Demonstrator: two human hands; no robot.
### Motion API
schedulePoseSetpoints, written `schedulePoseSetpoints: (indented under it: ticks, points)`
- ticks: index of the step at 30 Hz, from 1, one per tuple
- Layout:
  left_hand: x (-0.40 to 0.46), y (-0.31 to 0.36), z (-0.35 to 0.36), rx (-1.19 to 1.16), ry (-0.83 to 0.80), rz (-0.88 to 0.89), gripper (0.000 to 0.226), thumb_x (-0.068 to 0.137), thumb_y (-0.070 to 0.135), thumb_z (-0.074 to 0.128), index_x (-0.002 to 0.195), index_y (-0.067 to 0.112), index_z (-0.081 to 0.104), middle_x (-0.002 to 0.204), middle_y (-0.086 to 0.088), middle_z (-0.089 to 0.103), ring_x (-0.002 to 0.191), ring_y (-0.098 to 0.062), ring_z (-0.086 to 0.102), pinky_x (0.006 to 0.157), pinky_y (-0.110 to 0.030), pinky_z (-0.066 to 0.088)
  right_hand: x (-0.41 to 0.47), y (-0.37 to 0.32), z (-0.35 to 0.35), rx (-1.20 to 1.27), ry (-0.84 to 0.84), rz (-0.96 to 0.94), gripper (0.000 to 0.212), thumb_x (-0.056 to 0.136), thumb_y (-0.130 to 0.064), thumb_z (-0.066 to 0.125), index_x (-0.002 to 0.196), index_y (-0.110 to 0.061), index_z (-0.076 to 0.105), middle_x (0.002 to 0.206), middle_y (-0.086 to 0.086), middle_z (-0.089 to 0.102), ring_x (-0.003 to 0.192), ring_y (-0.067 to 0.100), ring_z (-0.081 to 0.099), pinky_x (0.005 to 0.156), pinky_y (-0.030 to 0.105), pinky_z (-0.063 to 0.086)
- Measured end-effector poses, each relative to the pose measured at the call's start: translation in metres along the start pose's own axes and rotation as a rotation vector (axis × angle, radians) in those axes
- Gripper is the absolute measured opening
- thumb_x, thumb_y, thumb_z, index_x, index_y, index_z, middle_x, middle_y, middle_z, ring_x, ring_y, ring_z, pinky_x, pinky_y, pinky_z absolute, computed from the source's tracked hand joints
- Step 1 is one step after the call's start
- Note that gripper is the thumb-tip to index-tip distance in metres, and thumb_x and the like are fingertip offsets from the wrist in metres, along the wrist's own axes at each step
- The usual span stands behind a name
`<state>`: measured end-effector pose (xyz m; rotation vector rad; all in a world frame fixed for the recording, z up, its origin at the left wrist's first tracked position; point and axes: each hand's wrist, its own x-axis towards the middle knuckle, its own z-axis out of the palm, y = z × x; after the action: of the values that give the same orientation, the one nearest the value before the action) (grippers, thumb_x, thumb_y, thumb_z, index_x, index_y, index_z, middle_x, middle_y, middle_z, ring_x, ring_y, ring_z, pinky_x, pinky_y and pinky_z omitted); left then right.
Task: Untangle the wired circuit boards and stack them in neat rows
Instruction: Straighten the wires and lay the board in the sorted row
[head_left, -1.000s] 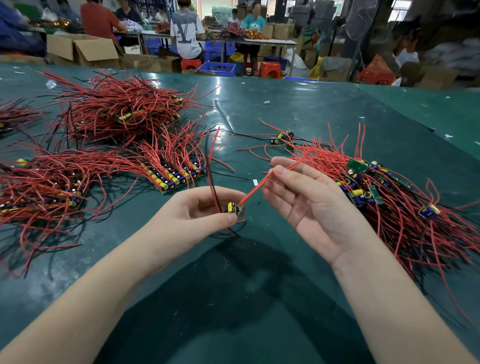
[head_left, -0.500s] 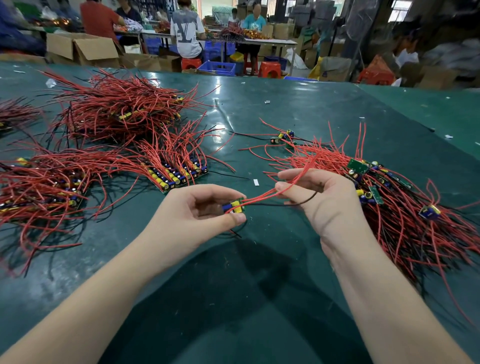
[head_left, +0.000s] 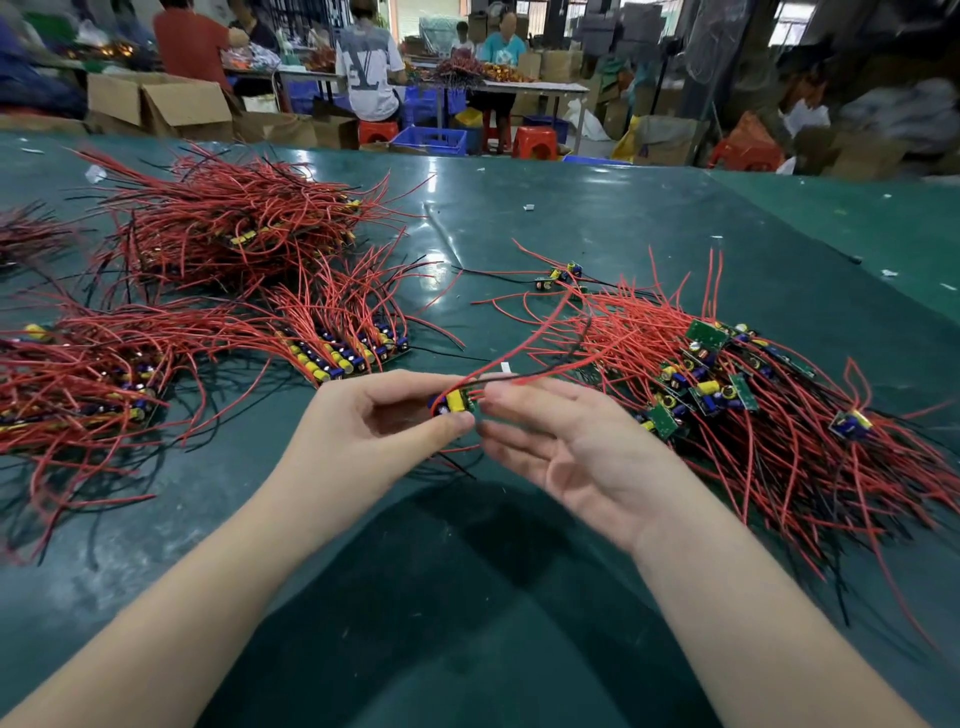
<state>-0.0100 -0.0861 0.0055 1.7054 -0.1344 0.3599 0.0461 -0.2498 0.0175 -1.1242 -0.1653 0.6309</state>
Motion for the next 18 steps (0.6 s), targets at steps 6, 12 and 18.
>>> schedulePoseSetpoints:
  ticks: [6, 12, 18]
  points:
    - [-0.001, -0.001, 0.000, 0.426, 0.032, 0.228, 0.023, 0.080, 0.024, 0.068, 0.103, 0.026, 0.072, 0.106, 0.009, 0.065, 0.103, -0.004, 0.061, 0.087, -0.013, 0.045, 0.001, 0.008, 0.004, 0.032, 0.021, -0.030, 0.011, 0.074, -0.001, 0.070, 0.084, -0.005, 0.069, 0.081, 0.012, 0.075, 0.068, 0.017, 0.073, 0.064, 0.023, 0.058]
    - [0.001, -0.003, 0.001, 0.435, 0.247, 0.362, 0.014, 0.084, 0.019, 0.069, 0.098, 0.023, 0.071, 0.091, 0.005, 0.064, 0.084, -0.007, 0.060, 0.076, -0.022, 0.049, 0.001, 0.012, 0.009, 0.100, 0.040, -0.127, 0.009, 0.072, 0.000, 0.071, 0.077, -0.008, 0.069, 0.077, 0.012, 0.071, 0.071, 0.021, 0.071, 0.067, 0.027, 0.058]
    - [0.001, -0.005, 0.003, 0.412, 0.242, 0.370, 0.024, 0.080, -0.002, 0.073, 0.089, 0.021, 0.072, 0.088, 0.003, 0.067, 0.080, -0.004, 0.064, 0.074, -0.011, 0.048, 0.003, 0.019, 0.014, 0.134, 0.068, -0.123, 0.041, 0.059, -0.010, 0.075, 0.097, -0.004, 0.062, 0.085, 0.015, 0.071, 0.072, 0.021, 0.070, 0.067, 0.027, 0.058]
